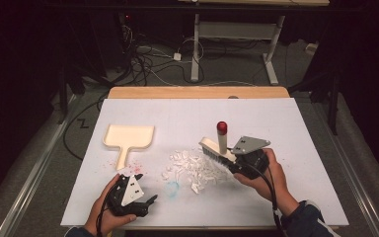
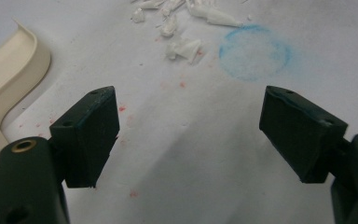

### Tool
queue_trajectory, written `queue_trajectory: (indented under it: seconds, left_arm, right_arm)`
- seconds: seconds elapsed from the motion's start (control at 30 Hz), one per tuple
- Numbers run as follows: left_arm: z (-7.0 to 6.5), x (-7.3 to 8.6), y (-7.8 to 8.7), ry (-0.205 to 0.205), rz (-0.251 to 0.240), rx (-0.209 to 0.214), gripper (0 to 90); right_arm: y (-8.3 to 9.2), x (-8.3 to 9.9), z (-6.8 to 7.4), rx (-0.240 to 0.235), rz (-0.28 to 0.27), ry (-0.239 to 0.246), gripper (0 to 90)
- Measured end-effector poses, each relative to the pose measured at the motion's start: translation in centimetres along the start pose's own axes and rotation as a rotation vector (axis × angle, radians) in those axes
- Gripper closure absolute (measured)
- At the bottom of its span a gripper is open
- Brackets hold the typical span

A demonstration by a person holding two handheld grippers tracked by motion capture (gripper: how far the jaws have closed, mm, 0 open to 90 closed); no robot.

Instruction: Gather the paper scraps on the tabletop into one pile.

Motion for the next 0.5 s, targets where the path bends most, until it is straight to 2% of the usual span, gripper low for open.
queue_trajectory:
  seconds: [0.07, 0.1, 0.2, 0.33, 0.47, 0.5]
  left_arm:
    - [0.0, 0.0, 0.0, -0.001, 0.0, -0.001, 18.7]
    - [0.0, 0.0, 0.1, 0.0, -0.002, -0.001, 18.7]
    - [0.1, 0.0, 0.1, -0.002, -0.001, -0.004, 18.7]
    - [0.0, 0.0, 0.2, 0.006, -0.003, 0.0, 18.7]
    - [0.1, 0.1, 0.3, -0.004, -0.003, -0.006, 18.7]
    - [0.1, 0.1, 0.3, -0.004, -0.003, -0.006, 18.7]
  right_arm:
    - [0.3, 0.1, -0.4, 0.009, -0.005, -0.009, 67.9]
    - [0.8, 0.4, -1.2, 0.019, -0.008, -0.033, 67.9]
    - [1.6, 1.3, -1.9, 0.01, 0.0, -0.058, 67.9]
    - [2.5, 2.6, -2.3, -0.003, 0.022, -0.068, 67.9]
    - [5.0, 4.9, -2.5, -0.03, 0.046, -0.078, 68.0]
    - [5.0, 4.9, -2.5, -0.03, 0.046, -0.078, 68.0]
Point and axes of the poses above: each handheld gripper's, and its own axes: y roughly backward along the jaws, x roughly out of its underside, z roughly to its left, the point moved 6 cm from there along -y, roughly forward along the jaws, and after that the axes turned 3 degrees about x, right-handed, at the moved point
